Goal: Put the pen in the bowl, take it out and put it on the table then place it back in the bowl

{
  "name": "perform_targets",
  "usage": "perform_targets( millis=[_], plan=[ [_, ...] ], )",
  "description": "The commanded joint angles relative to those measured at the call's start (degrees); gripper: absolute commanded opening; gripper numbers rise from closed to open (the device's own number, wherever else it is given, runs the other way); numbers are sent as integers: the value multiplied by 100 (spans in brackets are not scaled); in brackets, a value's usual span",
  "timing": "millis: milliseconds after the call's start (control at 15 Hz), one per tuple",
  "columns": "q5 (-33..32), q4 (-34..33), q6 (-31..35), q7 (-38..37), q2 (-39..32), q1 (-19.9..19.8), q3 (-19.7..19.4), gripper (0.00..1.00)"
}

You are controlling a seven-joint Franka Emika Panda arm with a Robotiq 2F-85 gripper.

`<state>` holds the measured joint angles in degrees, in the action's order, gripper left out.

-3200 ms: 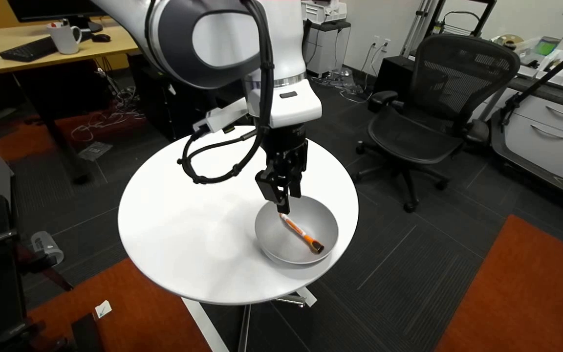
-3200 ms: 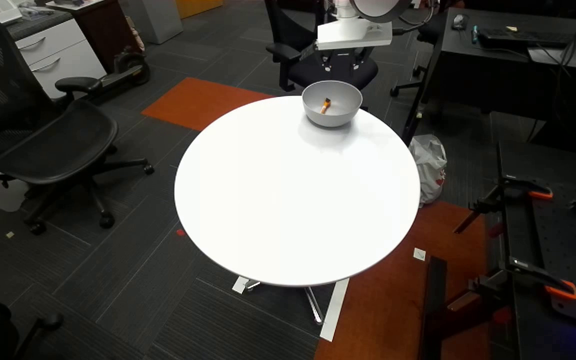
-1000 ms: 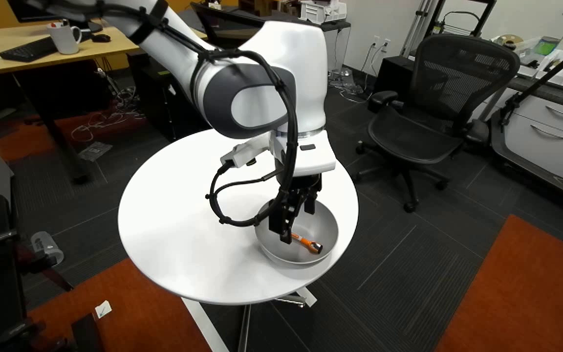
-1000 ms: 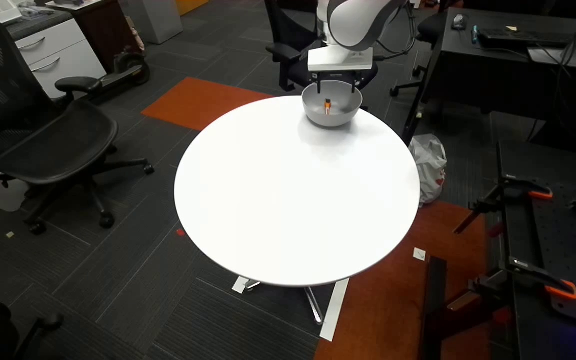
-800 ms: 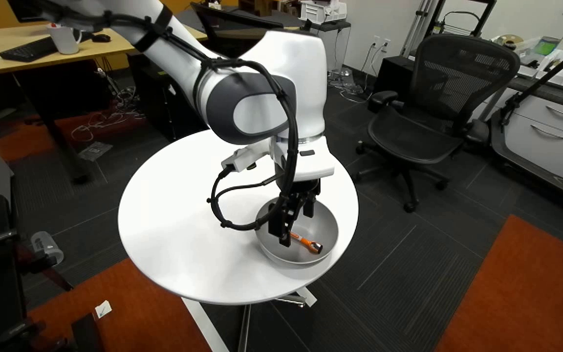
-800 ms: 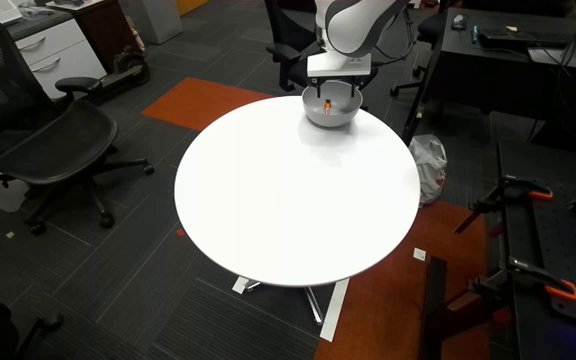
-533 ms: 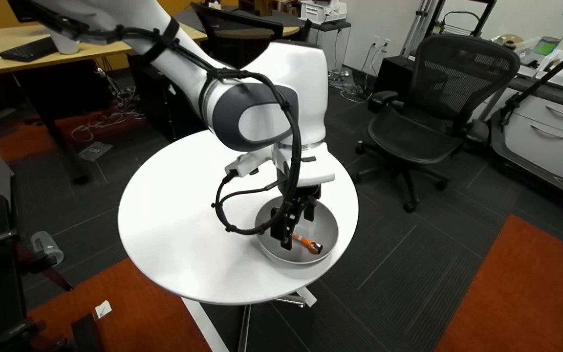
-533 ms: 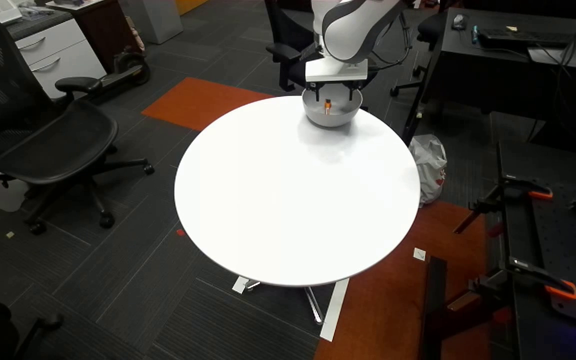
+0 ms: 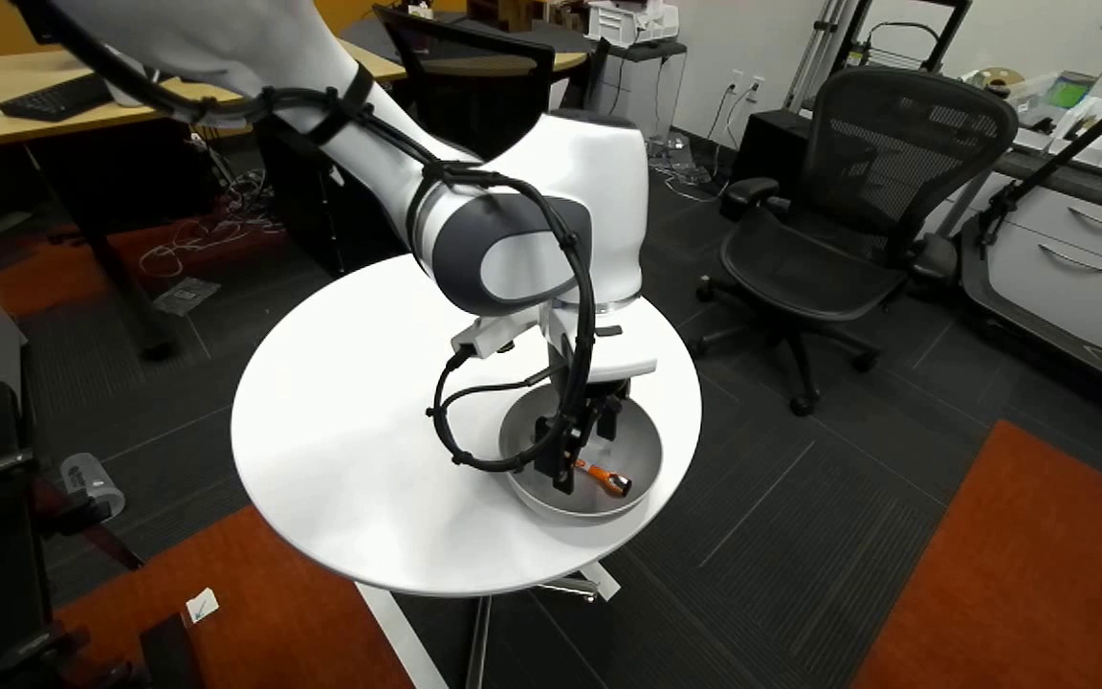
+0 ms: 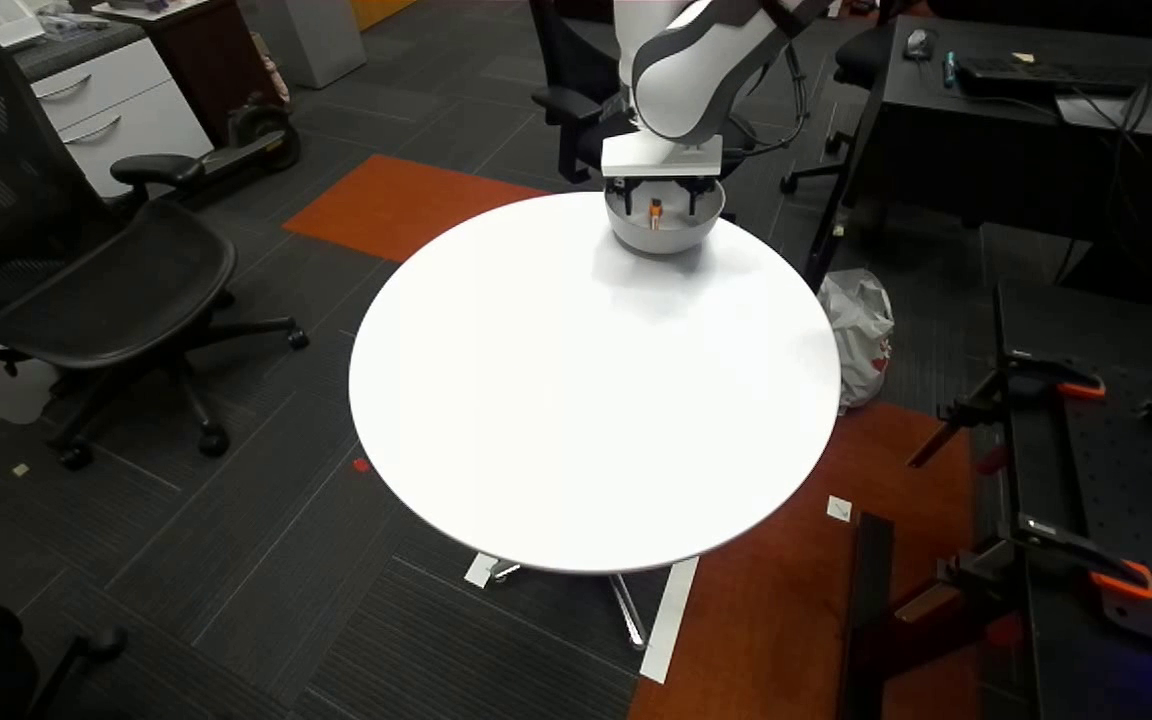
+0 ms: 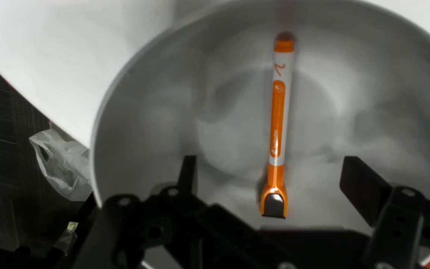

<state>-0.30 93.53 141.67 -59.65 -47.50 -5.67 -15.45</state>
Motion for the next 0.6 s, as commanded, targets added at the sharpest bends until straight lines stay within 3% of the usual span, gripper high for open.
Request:
perform_targets(
  millis=[0,533],
  plan=[
    [247,-242,-35,223,-162,-131,110,66],
    [403,-292,-40,240,-219,-185,122,5]
  ],
)
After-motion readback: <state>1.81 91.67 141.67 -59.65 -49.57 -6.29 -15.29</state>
